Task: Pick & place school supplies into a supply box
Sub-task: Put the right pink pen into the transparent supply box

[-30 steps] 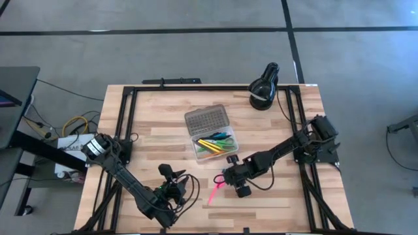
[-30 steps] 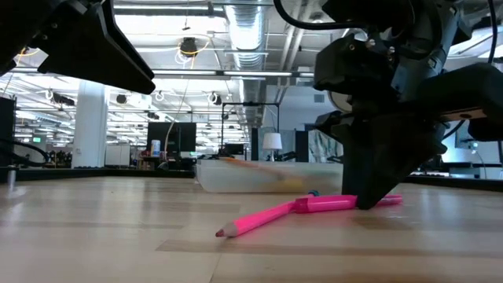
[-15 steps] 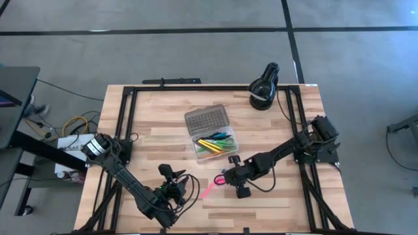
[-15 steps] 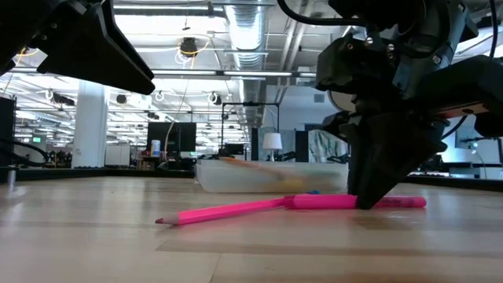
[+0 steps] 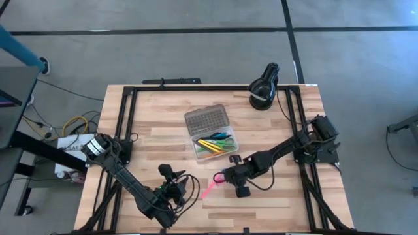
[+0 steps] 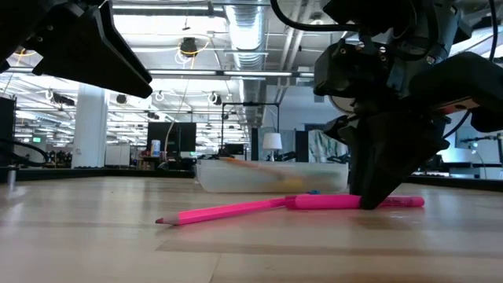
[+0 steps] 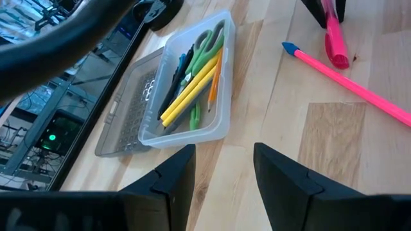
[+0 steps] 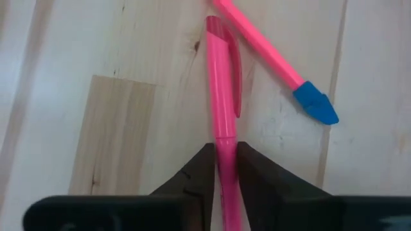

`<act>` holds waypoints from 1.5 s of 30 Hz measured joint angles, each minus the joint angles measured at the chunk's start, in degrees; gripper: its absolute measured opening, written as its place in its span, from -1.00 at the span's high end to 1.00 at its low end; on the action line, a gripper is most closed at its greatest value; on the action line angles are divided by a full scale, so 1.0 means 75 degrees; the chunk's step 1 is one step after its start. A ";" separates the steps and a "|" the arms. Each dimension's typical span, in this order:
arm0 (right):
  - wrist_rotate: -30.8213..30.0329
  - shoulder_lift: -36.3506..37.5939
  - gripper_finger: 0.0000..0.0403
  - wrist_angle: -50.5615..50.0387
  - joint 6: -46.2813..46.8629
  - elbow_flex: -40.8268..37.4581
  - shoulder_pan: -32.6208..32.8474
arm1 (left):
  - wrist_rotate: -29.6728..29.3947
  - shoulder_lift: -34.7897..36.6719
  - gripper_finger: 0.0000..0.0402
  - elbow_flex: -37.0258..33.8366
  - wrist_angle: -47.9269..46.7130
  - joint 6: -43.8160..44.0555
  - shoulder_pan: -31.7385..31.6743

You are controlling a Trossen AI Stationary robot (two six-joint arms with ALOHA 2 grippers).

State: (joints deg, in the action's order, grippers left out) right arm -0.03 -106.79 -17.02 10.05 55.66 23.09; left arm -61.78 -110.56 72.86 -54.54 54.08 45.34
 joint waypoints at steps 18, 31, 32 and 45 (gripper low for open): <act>0.0090 0.0027 0.88 -0.0281 0.0005 0.0017 0.0062 | -0.0003 0.0000 0.24 0.0000 0.0000 -0.0003 0.0000; 0.0026 0.0050 0.90 -0.0322 -0.0196 0.0017 0.0119 | -0.0006 -0.0001 0.24 0.0000 0.0000 -0.0006 0.0000; 0.0029 0.0050 0.89 -0.0322 -0.0196 0.0017 0.0119 | -0.0006 -0.0001 0.24 0.0000 0.0000 -0.0006 0.0000; 0.0026 0.0050 0.89 -0.0322 -0.0202 0.0017 0.0119 | -0.0006 -0.0003 0.24 0.0002 0.0002 0.0000 0.0000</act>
State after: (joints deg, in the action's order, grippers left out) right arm 0.16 -106.41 -19.44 8.54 55.79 23.99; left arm -61.82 -110.59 72.87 -54.53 54.08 45.34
